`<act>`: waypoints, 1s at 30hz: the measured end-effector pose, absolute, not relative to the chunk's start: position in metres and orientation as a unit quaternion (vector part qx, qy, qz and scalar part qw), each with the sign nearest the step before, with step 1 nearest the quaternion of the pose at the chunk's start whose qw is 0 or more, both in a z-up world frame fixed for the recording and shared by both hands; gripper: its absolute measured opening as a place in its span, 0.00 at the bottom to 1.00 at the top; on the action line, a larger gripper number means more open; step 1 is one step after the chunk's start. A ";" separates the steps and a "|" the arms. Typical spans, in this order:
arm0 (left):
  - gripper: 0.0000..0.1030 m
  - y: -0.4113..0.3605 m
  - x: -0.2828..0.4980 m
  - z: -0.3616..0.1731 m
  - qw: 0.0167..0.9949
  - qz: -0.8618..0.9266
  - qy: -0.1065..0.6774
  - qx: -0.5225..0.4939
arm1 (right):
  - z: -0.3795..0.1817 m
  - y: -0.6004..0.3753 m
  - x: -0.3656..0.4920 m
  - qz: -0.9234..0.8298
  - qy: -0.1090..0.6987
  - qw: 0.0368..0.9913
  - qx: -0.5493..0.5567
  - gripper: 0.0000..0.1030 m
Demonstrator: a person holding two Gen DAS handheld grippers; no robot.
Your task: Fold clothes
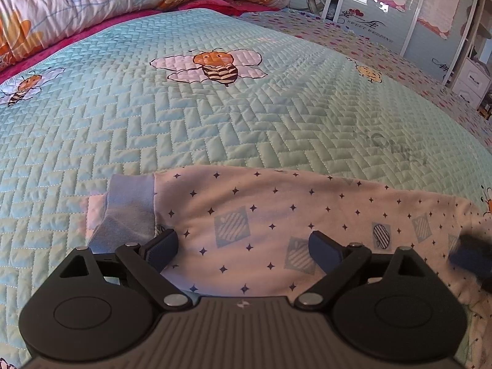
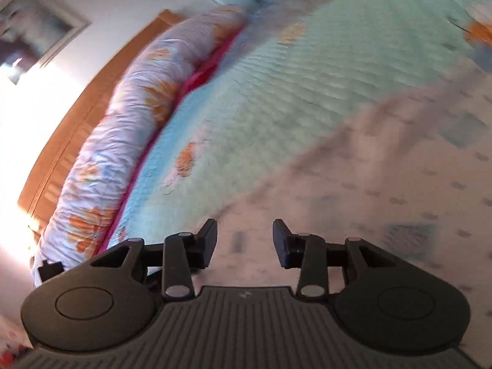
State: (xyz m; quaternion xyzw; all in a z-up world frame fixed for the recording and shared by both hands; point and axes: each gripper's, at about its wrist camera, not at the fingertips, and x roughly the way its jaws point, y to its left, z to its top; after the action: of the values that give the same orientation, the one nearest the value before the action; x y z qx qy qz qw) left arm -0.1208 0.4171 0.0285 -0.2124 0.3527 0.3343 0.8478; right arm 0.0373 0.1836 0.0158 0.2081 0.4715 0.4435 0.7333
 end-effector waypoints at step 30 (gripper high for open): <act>0.71 0.456 -0.178 0.070 0.826 0.405 0.229 -0.316 | -0.008 0.163 0.110 0.404 0.486 0.696 0.340 0.48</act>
State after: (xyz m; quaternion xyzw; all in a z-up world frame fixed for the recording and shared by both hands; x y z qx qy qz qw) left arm -0.1778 0.4555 0.0699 -0.3161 0.2295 0.4054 0.8265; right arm 0.1098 0.1626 -0.0077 0.3403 0.4857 0.4044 0.6962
